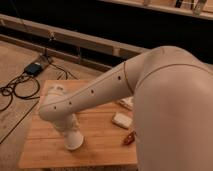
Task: Place the ceramic cup over the eraser
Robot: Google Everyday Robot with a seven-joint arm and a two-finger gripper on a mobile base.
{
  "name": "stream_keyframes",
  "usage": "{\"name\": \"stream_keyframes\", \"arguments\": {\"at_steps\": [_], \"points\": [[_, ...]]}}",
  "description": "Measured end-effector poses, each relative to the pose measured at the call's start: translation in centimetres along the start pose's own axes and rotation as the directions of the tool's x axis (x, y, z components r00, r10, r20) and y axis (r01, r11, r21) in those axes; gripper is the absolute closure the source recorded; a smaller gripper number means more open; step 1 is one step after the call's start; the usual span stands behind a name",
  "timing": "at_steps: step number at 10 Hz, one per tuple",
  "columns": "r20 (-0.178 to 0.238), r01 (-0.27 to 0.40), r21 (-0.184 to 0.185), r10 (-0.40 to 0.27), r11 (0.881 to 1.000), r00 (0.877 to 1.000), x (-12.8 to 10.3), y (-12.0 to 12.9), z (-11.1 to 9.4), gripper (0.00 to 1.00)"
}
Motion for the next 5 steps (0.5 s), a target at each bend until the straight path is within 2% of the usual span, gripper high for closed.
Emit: {"name": "stream_keyframes", "arguments": {"at_steps": [1, 5], "points": [[-0.013, -0.006, 0.002, 0.006, 1.0, 1.0, 0.15, 0.04, 0.61, 0.2], [-0.021, -0.017, -0.006, 0.017, 1.0, 1.0, -0.61, 0.42, 1.57, 0.2]]}}
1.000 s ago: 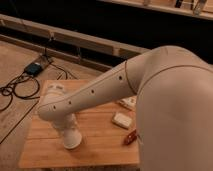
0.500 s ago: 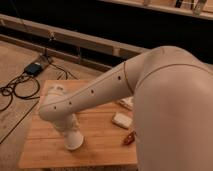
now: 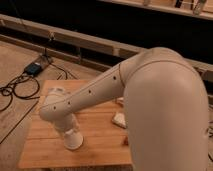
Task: Place the ceramic cup over the eraser
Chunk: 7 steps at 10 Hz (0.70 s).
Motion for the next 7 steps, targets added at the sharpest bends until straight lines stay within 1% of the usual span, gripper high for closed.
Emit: {"name": "stream_keyframes", "arguments": {"at_steps": [3, 7], "points": [[0.018, 0.007, -0.01, -0.007, 1.0, 1.0, -0.79, 0.39, -0.37, 0.2], [0.01, 0.007, -0.003, -0.007, 1.0, 1.0, -0.77, 0.3, -0.68, 0.2]]}}
